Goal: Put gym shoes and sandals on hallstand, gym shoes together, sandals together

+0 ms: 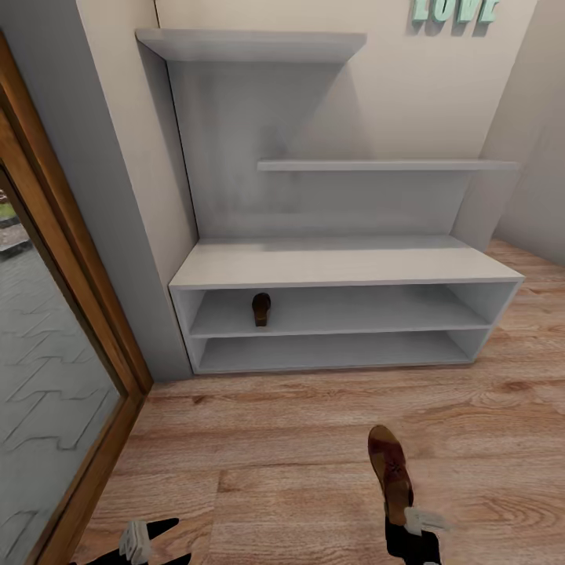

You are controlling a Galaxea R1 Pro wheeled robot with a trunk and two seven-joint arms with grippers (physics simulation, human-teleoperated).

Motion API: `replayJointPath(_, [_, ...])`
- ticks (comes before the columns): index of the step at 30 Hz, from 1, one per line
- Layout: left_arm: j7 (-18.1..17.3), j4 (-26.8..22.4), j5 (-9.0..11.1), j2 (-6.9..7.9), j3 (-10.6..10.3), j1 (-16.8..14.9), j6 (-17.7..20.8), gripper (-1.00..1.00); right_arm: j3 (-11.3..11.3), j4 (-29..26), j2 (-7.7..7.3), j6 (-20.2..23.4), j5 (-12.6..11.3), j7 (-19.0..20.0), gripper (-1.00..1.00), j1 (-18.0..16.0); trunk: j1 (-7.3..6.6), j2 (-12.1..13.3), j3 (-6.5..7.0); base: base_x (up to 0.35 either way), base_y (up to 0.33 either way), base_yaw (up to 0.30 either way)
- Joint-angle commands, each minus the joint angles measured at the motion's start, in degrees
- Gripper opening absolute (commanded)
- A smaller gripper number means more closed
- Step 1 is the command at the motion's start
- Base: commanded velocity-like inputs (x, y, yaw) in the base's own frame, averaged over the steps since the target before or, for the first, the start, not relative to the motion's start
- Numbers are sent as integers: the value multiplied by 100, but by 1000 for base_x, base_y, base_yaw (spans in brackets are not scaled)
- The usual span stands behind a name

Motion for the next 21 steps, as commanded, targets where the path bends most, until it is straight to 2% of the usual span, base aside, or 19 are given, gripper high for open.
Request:
replayJointPath(1, [-45,-1,7,3,8,-4,-33,100,-32,-138,64,240,41,-10,-100,-8,-1,-2,-5,0,0,0])
replayJointPath(2, [-73,-6,7,5,9,-5,-32,100,-32,-280,128,494,93,-28,-100,-14,-1,-2,-5,0,0,0])
replayJointPath(4, [-176,-22,5,11,13,-12,-29,100,-33,-868,395,1410,324,-170,-100,-48,-1,-2,-5,0,0,0])
replayJointPath(5, [-198,-24,4,12,13,-13,-29,100,-33,-1010,466,1602,379,-224,-100,-58,-1,-2,-5,0,0,0])
replayJointPath(6, [-232,-27,3,14,14,-14,-28,100,-31,-1271,612,1942,477,-360,-100,-88,-1,-2,-5,0,0,0])
replayJointPath(9, [-266,-31,2,15,15,-15,-30,100,-28,-1578,813,2329,585,-602,-100,-172,-1,-2,-5,0,0,0])
replayJointPath(10, [-282,-35,2,18,16,-16,-29,100,-25,-1701,931,2515,631,-770,-100,-269,-1,-2,-5,0,0,0])
replayJointPath(12, [-297,-37,2,20,16,-16,-30,100,-16,-1768,1042,2660,663,-921,-100,-406,-1,-2,-5,0,0,0])
replayJointPath(14, [-314,-39,2,19,16,-20,-29,100,33,-1805,1084,2785,685,-1050,-100,-568,-1,-2,-5,0,0,0])
replayJointPath(15, [-332,-40,2,18,16,-20,-30,100,126,-1816,1084,2906,699,-1166,-100,-733,-1,-2,-5,0,0,0])
replayJointPath(21, [-363,-46,1,18,16,-20,-35,100,537,-1713,1084,3310,698,-1526,-100,-1210,-1,-2,-5,0,0,0])
